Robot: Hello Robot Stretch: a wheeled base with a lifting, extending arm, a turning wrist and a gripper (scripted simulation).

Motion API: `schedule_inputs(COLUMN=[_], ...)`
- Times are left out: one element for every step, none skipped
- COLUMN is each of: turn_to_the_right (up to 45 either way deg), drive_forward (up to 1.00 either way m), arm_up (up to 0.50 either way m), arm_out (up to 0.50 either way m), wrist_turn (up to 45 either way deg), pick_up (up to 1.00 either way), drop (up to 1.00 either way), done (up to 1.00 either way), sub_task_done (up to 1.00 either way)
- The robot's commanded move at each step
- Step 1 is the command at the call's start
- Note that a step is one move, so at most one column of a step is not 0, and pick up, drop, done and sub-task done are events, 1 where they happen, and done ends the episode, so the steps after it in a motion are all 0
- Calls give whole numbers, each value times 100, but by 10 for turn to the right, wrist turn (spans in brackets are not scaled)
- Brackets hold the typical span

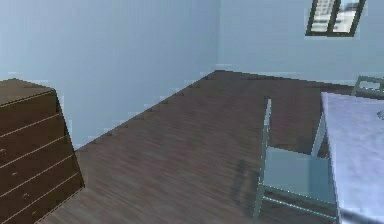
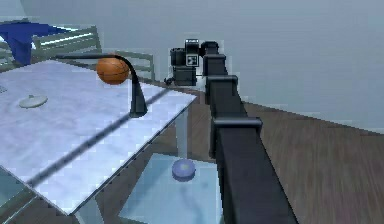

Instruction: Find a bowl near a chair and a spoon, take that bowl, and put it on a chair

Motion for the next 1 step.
schedule_inputs(turn_to_the_right=[0], drive_forward=[0], arm_up=[-34], arm_out=[0], wrist_turn=[0], pick_up=[0], drop=[0], done=[0], sub_task_done=[0])
